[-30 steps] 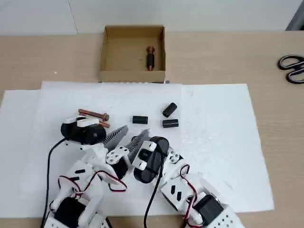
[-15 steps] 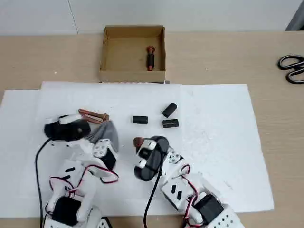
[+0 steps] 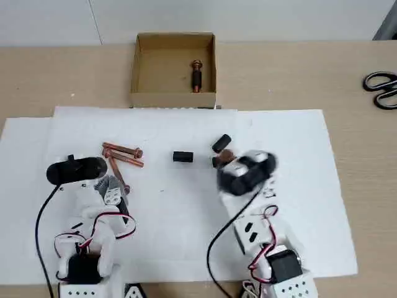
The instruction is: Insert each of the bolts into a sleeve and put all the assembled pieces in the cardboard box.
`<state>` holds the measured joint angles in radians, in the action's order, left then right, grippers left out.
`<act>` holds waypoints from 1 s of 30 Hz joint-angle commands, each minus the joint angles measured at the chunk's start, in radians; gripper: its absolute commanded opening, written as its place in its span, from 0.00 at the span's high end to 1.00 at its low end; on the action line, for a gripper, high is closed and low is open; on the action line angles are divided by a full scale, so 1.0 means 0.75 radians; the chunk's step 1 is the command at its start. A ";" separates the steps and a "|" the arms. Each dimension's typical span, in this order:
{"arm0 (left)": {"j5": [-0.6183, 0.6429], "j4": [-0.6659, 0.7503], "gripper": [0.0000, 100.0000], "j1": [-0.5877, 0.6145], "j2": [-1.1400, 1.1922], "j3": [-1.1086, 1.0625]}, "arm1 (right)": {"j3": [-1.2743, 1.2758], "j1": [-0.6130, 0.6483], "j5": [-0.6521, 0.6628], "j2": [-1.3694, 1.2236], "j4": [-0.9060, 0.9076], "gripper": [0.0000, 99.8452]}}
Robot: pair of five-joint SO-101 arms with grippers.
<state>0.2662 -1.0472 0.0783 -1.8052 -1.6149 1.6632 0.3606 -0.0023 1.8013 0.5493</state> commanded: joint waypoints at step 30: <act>-0.076 -0.002 1.00 0.002 -0.014 -0.024 | -1.260 -0.140 -0.094 -1.539 -0.437 1.00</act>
<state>0.2171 -1.0472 0.0783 -1.8052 -1.6395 0.8838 0.2578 -0.0621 0.8255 0.2624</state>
